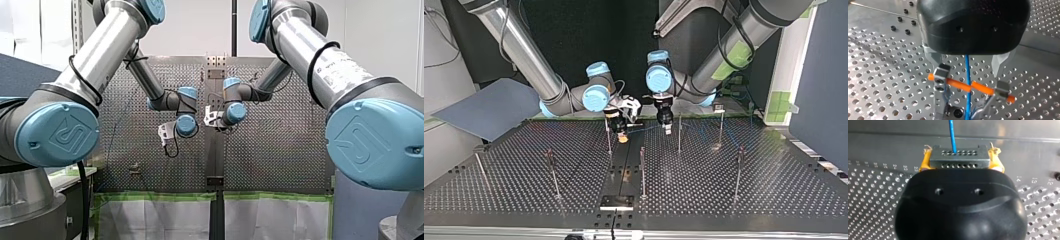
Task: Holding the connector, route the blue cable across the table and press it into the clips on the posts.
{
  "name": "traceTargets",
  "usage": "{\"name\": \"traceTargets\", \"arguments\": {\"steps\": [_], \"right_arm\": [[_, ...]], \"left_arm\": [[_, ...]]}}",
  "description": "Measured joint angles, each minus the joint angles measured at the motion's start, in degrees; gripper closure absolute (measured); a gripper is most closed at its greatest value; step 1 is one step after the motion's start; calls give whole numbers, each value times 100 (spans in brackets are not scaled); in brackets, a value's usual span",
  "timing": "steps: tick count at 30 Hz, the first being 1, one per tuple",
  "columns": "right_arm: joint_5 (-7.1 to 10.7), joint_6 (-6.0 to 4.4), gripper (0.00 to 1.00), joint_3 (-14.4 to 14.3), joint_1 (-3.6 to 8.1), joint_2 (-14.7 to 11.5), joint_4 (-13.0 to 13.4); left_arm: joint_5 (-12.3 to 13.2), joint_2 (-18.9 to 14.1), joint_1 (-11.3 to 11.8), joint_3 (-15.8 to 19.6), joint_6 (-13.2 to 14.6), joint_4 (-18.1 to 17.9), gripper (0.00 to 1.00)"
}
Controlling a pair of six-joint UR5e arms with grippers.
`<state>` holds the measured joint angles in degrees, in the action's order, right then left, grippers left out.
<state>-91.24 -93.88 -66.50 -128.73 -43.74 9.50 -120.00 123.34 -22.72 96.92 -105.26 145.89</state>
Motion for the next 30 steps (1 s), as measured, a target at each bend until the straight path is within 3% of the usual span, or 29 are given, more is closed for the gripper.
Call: {"name": "traceTargets", "arguments": {"steps": [2,3,5,6,7,8,22,30], "right_arm": [[0,0,100,0,1,0,0],[0,0,100,0,1,0,1],[0,0,100,0,2,0,1],[2,-2,100,0,5,0,0],[3,-8,100,0,10,0,1],[4,-16,100,0,15,0,1],[22,-29,100,7,36,-42,-99],[19,-33,100,8,39,-383,-131]], "left_arm": [[-19,0,-1,0,8,-26,53],[-24,0,-2,0,10,-40,53],[-31,0,-2,0,15,-68,83],[-33,0,-2,0,16,-76,83],[-34,0,-1,0,16,-82,95],[-35,0,-1,0,16,-87,100],[-32,-143,-12,1,-192,70,100],[-84,-483,-64,5,-195,332,100]]}}
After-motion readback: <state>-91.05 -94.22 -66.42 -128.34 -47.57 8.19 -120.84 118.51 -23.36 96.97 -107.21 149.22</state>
